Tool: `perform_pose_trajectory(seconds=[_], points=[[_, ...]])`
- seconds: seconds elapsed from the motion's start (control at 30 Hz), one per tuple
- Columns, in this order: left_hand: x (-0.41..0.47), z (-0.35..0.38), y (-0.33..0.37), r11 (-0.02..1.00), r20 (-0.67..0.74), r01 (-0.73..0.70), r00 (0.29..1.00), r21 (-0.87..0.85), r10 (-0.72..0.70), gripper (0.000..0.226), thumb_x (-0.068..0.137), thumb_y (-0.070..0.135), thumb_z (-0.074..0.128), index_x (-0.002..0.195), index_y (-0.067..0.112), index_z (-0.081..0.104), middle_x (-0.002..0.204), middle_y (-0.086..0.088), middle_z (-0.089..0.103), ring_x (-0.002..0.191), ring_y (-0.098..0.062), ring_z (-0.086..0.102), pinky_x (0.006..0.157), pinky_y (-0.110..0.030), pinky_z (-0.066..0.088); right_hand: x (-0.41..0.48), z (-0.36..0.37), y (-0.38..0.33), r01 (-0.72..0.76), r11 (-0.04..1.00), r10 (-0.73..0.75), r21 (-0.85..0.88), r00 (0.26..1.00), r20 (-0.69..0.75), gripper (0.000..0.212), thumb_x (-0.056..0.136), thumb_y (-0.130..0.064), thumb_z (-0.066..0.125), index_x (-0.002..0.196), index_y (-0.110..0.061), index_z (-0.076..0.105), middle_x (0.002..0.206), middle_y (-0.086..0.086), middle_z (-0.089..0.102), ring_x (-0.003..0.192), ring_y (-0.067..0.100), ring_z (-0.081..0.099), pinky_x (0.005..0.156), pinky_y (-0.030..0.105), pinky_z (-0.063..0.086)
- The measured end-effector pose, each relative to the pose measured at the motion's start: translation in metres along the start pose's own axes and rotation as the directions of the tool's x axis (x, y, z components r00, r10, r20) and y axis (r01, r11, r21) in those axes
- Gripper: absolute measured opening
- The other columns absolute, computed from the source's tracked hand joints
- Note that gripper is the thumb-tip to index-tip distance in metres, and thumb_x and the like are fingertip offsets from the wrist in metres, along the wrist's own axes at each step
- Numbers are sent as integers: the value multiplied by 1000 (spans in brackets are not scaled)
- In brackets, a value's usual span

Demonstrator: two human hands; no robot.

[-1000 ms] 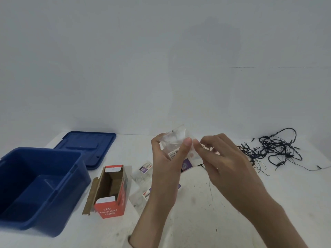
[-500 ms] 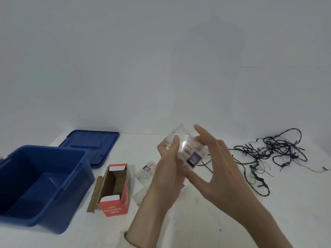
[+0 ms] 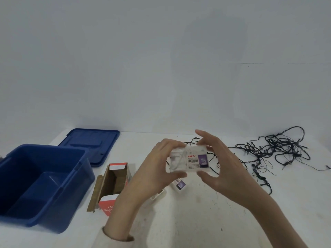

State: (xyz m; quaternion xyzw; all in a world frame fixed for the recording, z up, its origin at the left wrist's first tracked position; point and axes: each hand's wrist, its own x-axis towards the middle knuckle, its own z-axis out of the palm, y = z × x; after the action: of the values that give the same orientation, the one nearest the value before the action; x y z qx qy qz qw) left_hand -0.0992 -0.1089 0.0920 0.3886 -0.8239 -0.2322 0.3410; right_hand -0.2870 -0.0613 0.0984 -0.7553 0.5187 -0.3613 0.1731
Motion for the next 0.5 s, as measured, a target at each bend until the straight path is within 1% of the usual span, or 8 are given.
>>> perform_pose_trajectory(seconds=[0.07, 0.13, 0.17, 0.23, 0.3, 0.4, 0.47, 0.5], points=[[0, 1, -4, 999, 16, 30, 999, 33, -30, 62, 68, 21, 81, 112, 40, 43, 111, 25, 45, 105, 4, 44, 86, -7, 37, 2, 4, 3, -10, 1000, 10, 1, 1000, 8, 89, 75, -10, 69, 132, -57, 19, 115, -21, 45, 110, -3, 46, 86, 0, 34], [0, 5, -8, 990, 55, 17, 998, 139, -25, 63, 69, 25, 79, 120, 33, 42, 112, 25, 38, 107, 6, 32, 87, 1, 28, 5, 7, 6, -9, 1000, 9, -4, 999, 32, 90, 73, -9, 69, 131, -56, 20, 112, -18, 47, 107, -2, 47, 85, -1, 33], [0, 8, -10, 979, 69, -11, 998, 203, -3, 67, 69, 30, 78, 125, 30, 42, 114, 25, 33, 107, 8, 26, 89, 1, 25, 7, 9, 7, -8, 1000, 8, 0, 999, 47, 89, 73, -7, 69, 131, -54, 21, 110, -17, 47, 105, -1, 47, 84, 0, 34], [1, 14, -14, 952, 73, -81, 995, 297, 62, 67, 70, 38, 74, 129, 27, 43, 116, 22, 34, 107, 6, 23, 92, -9, 27, 11, 12, 8, -6, 1000, 4, 18, 997, 76, 86, 73, -5, 67, 130, -52, 24, 110, -16, 48, 105, 0, 47, 83, 2, 37], [4, 16, -14, 932, 59, -87, 996, 352, 70, 60, 73, 37, 70, 127, 25, 48, 117, 14, 44, 106, -1, 33, 89, -16, 31, 15, 16, 10, -6, 1000, 4, 24, 995, 102, 86, 74, -5, 66, 130, -53, 23, 113, -19, 45, 108, -3, 43, 84, 0, 35], [11, 10, -22, 947, 53, 6, 998, 322, -24, 60, 75, 29, 69, 130, 23, 45, 115, 8, 46, 105, -8, 38, 89, -16, 31, 18, 23, 16, -17, 1000, 19, -13, 989, 145, 94, 79, -14, 68, 139, -53, 8, 131, -23, 32, 124, -12, 25, 89, -2, 24], [21, 4, -39, 951, 32, 106, 992, 290, -120, 67, 75, 26, 70, 134, 21, 40, 116, 5, 45, 104, -8, 35, 86, -15, 27, 18, 27, 21, -61, 998, 65, -32, 986, 155, 97, 81, -23, 68, 141, -54, -2, 138, -26, 19, 130, -11, 14, 94, 7, 19], [28, 1, -51, 942, 15, 173, 983, 286, -185, 69, 74, 24, 69, 136, 20, 39, 118, 2, 44, 105, -10, 34, 87, -16, 27, 17, 29, 23, -84, 996, 88, -29, 984, 154, 96, 81, -26, 68, 140, -54, -2, 137, -27, 16, 130, -11, 12, 97, 11, 18]])
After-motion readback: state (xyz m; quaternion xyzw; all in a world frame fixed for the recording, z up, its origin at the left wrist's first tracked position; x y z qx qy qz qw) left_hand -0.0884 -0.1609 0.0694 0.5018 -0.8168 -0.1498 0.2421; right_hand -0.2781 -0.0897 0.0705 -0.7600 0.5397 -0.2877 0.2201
